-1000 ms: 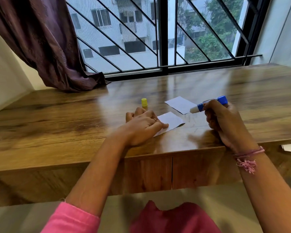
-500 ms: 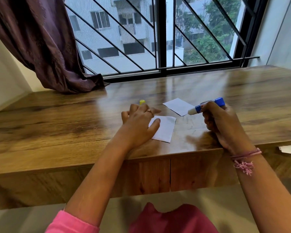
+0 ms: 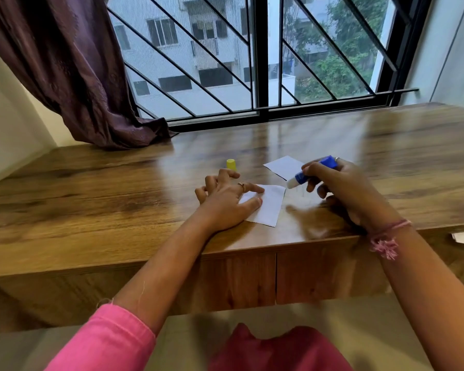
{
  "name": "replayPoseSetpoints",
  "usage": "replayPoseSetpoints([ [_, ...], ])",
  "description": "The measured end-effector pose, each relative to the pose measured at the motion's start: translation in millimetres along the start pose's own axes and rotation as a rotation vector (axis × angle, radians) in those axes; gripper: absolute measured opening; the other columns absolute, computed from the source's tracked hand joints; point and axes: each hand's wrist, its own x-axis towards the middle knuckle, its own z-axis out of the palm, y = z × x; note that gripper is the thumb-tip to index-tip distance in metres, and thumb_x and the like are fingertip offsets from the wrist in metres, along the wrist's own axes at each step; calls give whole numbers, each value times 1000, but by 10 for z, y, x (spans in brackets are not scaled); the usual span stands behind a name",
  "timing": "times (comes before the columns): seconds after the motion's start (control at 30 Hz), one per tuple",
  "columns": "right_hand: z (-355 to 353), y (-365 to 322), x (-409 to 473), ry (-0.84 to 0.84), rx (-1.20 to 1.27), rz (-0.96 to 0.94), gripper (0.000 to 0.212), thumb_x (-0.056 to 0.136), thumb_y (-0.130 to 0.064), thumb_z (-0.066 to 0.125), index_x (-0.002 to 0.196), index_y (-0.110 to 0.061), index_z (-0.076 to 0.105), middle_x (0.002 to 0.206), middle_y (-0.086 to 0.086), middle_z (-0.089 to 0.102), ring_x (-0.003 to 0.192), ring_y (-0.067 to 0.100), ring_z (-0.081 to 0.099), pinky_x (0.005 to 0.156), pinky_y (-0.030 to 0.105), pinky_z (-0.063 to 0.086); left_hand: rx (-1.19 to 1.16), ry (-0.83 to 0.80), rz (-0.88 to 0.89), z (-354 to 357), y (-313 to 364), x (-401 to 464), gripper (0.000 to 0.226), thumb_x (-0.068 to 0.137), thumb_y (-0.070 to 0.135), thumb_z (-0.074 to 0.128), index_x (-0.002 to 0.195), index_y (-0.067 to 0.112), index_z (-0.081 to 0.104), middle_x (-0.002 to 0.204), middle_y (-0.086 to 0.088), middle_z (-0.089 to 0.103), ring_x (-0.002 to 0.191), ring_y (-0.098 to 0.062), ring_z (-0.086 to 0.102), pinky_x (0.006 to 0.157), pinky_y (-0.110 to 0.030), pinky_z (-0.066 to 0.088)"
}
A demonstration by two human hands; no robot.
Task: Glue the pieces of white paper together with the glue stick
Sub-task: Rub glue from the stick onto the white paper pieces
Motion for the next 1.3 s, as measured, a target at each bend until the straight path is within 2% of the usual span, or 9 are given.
replayPoseSetpoints([
  [0.07, 43, -34, 59, 2, -50, 3, 27, 81, -27, 61, 96, -5, 65, 68, 1, 68, 50, 8, 47, 48, 24, 35, -13, -2, -10, 10, 0, 11, 31, 87, 62, 43, 117, 59, 51, 129, 10, 26, 110, -10, 14, 78, -32, 8],
  [0.23, 138, 35, 98, 62, -166, -68, 19, 82, -26, 61, 90, -10, 65, 72, 3, 72, 41, -2, 49, 46, 15, 41, -18, -6, -15, 19, -20, 28, 33, 86, 64, 43, 118, 59, 52, 125, 10, 25, 100, -5, 9, 71, -31, 7],
  [0.33, 150, 74, 92, 59, -191, -105, 15, 84, -29, 62, 89, -15, 63, 75, 3, 72, 45, 0, 51, 51, 21, 43, -21, -4, -19, 17, -21, 29, 33, 86, 65, 43, 118, 59, 52, 121, 11, 24, 102, -7, 11, 77, -33, 10],
  [0.5, 159, 68, 94, 34, -270, -101, 21, 85, -30, 62, 94, -11, 63, 78, 4, 73, 55, 11, 51, 67, 36, 46, -15, -16, -28, 7, -13, 27, 33, 86, 65, 44, 118, 58, 52, 120, 10, 24, 102, -9, 12, 79, -35, 13],
  [0.57, 150, 68, 86, 18, -262, -101, 16, 84, -29, 62, 89, -13, 62, 76, 3, 73, 53, 10, 51, 64, 34, 46, -16, -17, -28, 5, -9, 30, 34, 86, 65, 43, 118, 58, 52, 118, 10, 24, 102, -9, 12, 79, -35, 13],
  [0.73, 149, 68, 101, 39, -276, -87, 25, 84, -28, 62, 98, -8, 59, 76, 4, 71, 53, 11, 51, 61, 31, 44, -15, -20, -29, -1, -15, 33, 34, 86, 66, 43, 118, 58, 52, 114, 10, 25, 99, -8, 13, 77, -35, 14],
  [0.87, 152, 66, 86, 14, -287, -100, 22, 84, -26, 61, 94, -7, 61, 71, 3, 70, 49, 11, 49, 54, 25, 42, -25, -19, -33, -3, -15, 23, 33, 86, 67, 43, 117, 59, 52, 113, 10, 26, 98, -8, 14, 77, -34, 14],
  [1.1, 162, 68, 81, 24, -343, -115, 18, 85, -27, 60, 90, -10, 60, 71, 0, 68, 43, -1, 48, 54, 23, 35, -24, -13, -42, -11, 2, 11, 33, 85, 67, 43, 116, 61, 52, 113, 10, 28, 104, -12, 20, 79, -34, 15],
  [1.3, 168, 56, 78, 31, -381, -123, 18, 86, -28, 60, 92, -10, 59, 71, -1, 67, 48, 2, 47, 53, 22, 34, -14, -22, -47, -17, 3, 21, 34, 85, 68, 43, 117, 61, 52, 113, 9, 28, 104, -13, 19, 80, -35, 16],
])
